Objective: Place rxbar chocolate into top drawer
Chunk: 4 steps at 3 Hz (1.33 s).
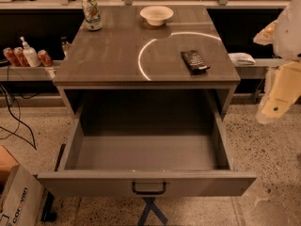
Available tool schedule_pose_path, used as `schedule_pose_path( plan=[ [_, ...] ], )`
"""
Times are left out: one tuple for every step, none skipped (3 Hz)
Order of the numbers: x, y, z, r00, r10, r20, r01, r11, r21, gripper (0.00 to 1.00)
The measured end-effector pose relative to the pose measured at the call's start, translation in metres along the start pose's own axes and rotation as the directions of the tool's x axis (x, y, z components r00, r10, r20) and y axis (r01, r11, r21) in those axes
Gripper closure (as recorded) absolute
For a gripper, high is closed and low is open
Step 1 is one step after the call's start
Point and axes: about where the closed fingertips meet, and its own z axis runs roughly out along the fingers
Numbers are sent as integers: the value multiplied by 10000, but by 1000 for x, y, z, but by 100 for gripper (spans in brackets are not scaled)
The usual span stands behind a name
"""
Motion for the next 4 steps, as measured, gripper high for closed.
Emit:
schedule_pose_path(
  plan=[
    [0, 0, 0, 10000, -1, 2, 1, 10000, -1, 0],
    [-9, -4, 13, 9986, -299, 447, 317, 9986, -413, 0],
    [-22, -15, 31, 9922, -558, 1117, 650, 9946, -806, 0],
    [-42, -43, 75, 9829, -977, 1560, 1165, 9863, -1165, 0]
  ],
)
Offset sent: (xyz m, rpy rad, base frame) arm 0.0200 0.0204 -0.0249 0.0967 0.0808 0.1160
